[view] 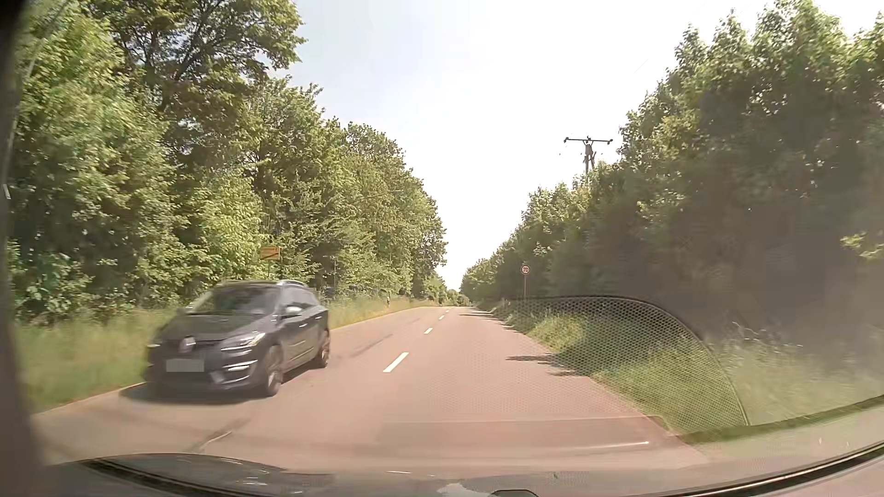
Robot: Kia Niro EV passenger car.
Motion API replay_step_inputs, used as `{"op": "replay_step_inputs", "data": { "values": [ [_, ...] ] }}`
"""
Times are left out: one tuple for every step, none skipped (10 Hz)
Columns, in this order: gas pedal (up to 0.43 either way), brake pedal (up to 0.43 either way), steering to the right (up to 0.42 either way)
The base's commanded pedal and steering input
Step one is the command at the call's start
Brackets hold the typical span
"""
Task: Follow the waypoints while adhering to traffic rules and regulations
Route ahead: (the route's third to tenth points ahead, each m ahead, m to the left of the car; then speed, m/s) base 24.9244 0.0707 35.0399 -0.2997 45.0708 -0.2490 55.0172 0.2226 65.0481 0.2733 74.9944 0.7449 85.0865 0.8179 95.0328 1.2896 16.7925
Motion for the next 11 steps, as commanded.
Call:
{"op": "replay_step_inputs", "data": {
  "values": [
    [0.287,0.0,-0.005],
    [0.287,0.0,-0.005],
    [0.28,0.0,-0.005],
    [0.268,0.0,-0.005],
    [0.268,0.0,-0.005],
    [0.268,0.0,-0.005],
    [0.268,0.0,-0.005],
    [0.26,0.0,-0.004],
    [0.26,0.0,-0.003],
    [0.26,0.0,-0.001],
    [0.26,0.0,-0.001]
  ]
}}
